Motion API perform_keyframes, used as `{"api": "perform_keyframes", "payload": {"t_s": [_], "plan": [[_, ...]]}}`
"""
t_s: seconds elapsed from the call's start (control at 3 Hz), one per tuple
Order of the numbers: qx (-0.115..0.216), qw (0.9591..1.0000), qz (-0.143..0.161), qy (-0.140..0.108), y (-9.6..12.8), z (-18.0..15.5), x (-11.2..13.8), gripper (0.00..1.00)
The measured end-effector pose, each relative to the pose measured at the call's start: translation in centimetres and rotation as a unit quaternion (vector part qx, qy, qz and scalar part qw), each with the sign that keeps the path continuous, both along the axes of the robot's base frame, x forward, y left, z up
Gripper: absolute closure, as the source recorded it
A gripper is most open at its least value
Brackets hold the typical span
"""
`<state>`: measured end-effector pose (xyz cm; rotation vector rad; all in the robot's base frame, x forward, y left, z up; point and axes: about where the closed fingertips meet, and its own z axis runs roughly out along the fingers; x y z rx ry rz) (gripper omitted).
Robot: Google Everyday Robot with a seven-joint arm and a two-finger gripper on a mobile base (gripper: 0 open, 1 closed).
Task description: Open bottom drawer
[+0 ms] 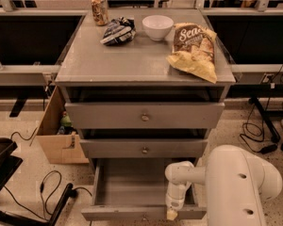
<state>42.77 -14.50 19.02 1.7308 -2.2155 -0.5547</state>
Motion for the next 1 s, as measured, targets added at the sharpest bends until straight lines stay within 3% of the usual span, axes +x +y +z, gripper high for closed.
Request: {"api": "perform_keyframes", "payload": {"t_s": [0.67, 1.0], "plan": [[0.000, 1.0000, 0.000, 0.000, 0.00, 0.00, 0.00, 0.36], [0.000, 1.0000, 0.000, 0.000, 0.00, -0.01, -0.01, 0.05]]}}
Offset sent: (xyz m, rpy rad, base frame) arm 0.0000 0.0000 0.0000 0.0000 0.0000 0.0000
